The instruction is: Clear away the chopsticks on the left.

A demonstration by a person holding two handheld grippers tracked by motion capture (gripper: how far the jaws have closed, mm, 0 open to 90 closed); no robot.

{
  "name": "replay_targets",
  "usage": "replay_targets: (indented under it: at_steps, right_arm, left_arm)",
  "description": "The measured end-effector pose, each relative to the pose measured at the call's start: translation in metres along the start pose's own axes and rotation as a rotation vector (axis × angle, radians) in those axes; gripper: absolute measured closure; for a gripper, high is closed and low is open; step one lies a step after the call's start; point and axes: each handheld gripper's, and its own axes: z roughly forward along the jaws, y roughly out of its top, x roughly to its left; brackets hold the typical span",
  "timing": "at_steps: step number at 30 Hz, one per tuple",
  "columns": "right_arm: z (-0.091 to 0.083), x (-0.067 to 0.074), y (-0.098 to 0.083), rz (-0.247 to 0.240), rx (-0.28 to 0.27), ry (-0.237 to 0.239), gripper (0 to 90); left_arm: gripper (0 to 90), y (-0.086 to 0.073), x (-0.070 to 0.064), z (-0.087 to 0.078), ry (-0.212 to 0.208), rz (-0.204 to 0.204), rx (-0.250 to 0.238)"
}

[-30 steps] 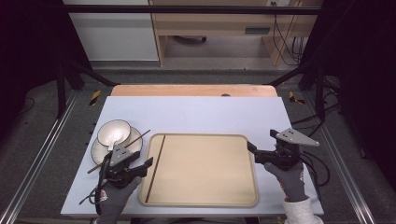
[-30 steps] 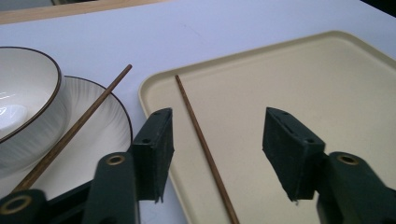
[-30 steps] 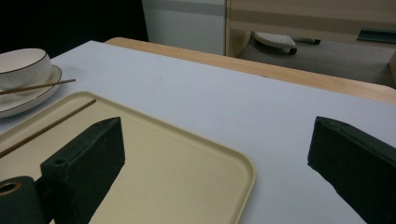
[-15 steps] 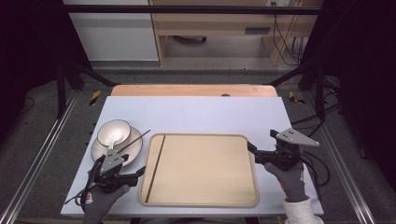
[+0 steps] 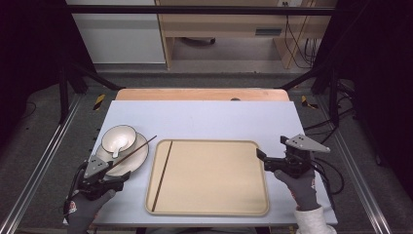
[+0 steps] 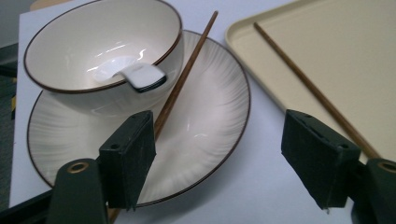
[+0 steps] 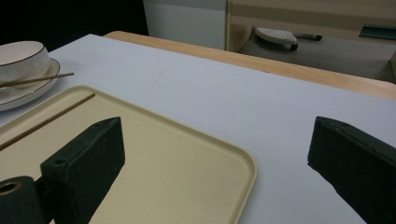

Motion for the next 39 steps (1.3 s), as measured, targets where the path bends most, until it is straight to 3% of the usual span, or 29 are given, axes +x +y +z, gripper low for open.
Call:
replay_targets:
  at_steps: [3, 16, 28, 39]
  right_arm:
    - [0.0, 0.0, 0.0, 0.0, 0.001, -0.001, 4.0]
    - [0.001, 0.0, 0.0, 0.0, 0.0, -0.003, 4.0]
    - [0.002, 0.0, 0.0, -0.007, 0.009, -0.002, 4.1]
    - [0.002, 0.0, 0.0, -0.006, 0.009, -0.003, 4.1]
  left_arm:
    - [29.7, -0.003, 0.007, 0.005, 0.038, 0.003, 0.015]
    - [48.3, -0.004, 0.024, 0.03, 0.083, 0.03, 0.06]
    - [69.9, -0.006, 0.026, 0.037, 0.083, 0.046, 0.093]
    - [74.5, -0.006, 0.021, 0.035, 0.055, 0.059, 0.101]
